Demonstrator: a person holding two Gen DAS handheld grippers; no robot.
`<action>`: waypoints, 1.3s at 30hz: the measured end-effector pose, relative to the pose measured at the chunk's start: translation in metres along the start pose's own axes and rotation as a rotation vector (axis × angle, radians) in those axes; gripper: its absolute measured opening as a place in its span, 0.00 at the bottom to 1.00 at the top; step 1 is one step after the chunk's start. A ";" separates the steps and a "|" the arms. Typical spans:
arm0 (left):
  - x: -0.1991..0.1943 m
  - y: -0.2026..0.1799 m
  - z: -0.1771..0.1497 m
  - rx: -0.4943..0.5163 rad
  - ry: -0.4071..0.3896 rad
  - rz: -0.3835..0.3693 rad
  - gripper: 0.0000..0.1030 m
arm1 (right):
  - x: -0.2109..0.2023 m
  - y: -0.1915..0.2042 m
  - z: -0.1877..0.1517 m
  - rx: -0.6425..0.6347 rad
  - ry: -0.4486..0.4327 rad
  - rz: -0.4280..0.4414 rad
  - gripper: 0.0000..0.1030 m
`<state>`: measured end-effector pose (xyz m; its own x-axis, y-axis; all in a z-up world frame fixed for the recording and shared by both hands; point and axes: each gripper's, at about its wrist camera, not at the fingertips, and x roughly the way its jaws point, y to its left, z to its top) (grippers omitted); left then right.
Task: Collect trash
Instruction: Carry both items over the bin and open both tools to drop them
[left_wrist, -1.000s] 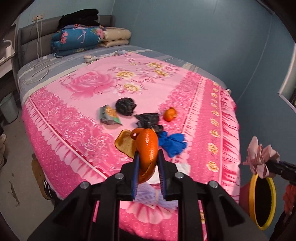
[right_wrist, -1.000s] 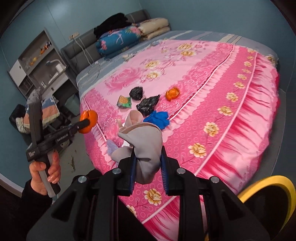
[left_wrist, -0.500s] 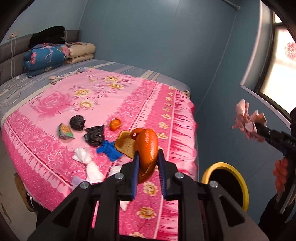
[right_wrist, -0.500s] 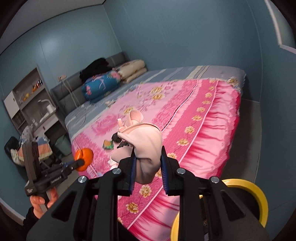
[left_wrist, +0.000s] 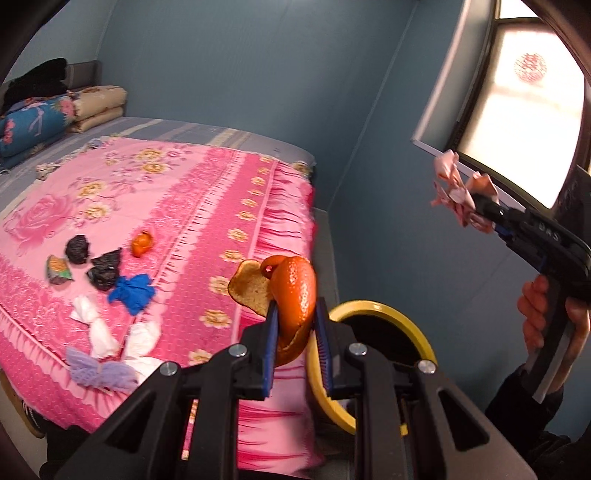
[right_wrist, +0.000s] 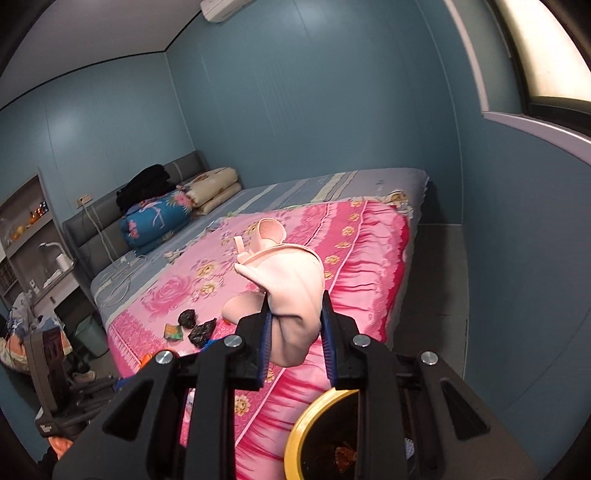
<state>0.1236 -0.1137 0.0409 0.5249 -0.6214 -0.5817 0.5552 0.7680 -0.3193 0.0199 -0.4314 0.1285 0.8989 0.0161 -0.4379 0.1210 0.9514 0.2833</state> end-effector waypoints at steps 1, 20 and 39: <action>0.002 -0.005 -0.001 0.009 0.007 -0.009 0.17 | -0.003 -0.005 0.000 0.004 -0.007 -0.009 0.22; 0.073 -0.095 -0.043 0.159 0.211 -0.159 0.18 | -0.026 -0.046 -0.009 0.008 -0.013 -0.088 0.25; 0.094 -0.119 -0.065 0.208 0.290 -0.199 0.28 | 0.000 -0.068 -0.028 -0.004 0.064 -0.141 0.37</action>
<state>0.0653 -0.2534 -0.0247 0.2069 -0.6622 -0.7202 0.7621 0.5706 -0.3058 -0.0004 -0.4875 0.0855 0.8444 -0.0985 -0.5266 0.2426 0.9467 0.2120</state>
